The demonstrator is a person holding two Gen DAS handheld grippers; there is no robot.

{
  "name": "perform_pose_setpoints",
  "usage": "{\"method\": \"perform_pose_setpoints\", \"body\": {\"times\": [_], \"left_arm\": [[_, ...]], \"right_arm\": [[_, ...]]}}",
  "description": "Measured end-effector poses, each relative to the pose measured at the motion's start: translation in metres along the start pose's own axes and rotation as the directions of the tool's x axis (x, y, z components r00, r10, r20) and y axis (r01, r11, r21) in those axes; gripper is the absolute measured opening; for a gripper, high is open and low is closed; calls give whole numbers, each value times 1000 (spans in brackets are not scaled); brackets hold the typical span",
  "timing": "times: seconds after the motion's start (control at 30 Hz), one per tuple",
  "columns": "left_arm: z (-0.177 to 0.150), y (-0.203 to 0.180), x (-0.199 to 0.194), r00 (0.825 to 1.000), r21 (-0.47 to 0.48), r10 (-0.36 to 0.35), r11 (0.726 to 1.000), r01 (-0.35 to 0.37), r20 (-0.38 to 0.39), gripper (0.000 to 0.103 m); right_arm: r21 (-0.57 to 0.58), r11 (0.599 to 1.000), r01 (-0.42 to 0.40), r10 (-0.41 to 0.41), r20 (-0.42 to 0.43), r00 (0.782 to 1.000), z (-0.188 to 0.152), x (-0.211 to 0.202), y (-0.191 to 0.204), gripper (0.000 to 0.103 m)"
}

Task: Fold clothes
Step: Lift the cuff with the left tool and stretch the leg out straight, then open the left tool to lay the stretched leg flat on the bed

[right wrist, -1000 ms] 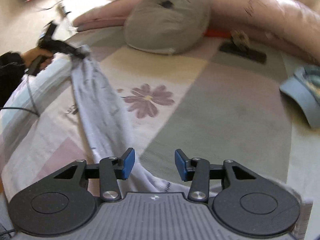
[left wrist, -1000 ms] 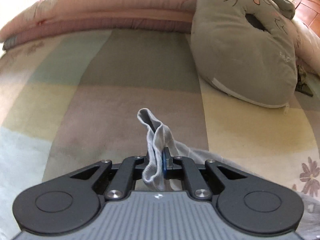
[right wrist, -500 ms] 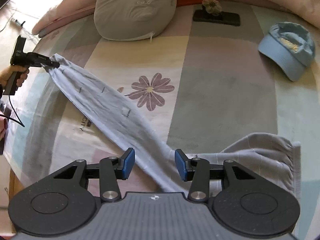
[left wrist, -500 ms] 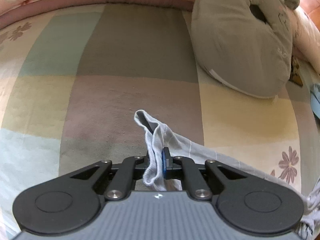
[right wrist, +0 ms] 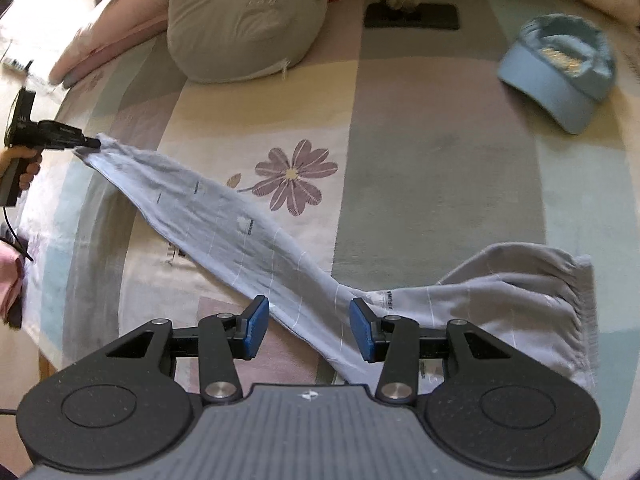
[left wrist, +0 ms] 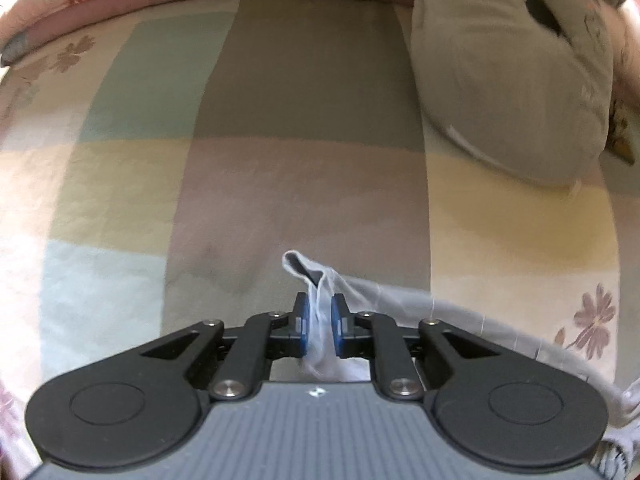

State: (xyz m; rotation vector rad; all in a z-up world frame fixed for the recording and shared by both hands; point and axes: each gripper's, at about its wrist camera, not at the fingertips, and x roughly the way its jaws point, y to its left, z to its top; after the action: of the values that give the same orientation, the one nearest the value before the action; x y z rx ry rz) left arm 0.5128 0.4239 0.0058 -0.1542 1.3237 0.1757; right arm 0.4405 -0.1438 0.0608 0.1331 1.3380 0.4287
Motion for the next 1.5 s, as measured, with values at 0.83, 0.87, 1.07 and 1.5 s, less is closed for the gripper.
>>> {"method": "perform_pose_setpoints", "body": {"times": [0.83,0.87,1.07,1.5], "left_arm": [[-196,-286,48,981,308,-165,943,128,99,71],[-196,-287,48,981,314,-167,941,129,99,71],[-199,-282,48,975,285,-192,946,154,113,72],[-222,-312,32,954,322,-260,925,202,147,72]], "right_arm": [[-654,755,45,-111,-60,992,32,75,-105,50],[-679,734,28,-119,-89,989,40,80,-111,50],[-689,707,-160,-113,-333,936,72,104,-133,50],[-578,692,-432,-56,-640,766,91,140,-129,46]]}}
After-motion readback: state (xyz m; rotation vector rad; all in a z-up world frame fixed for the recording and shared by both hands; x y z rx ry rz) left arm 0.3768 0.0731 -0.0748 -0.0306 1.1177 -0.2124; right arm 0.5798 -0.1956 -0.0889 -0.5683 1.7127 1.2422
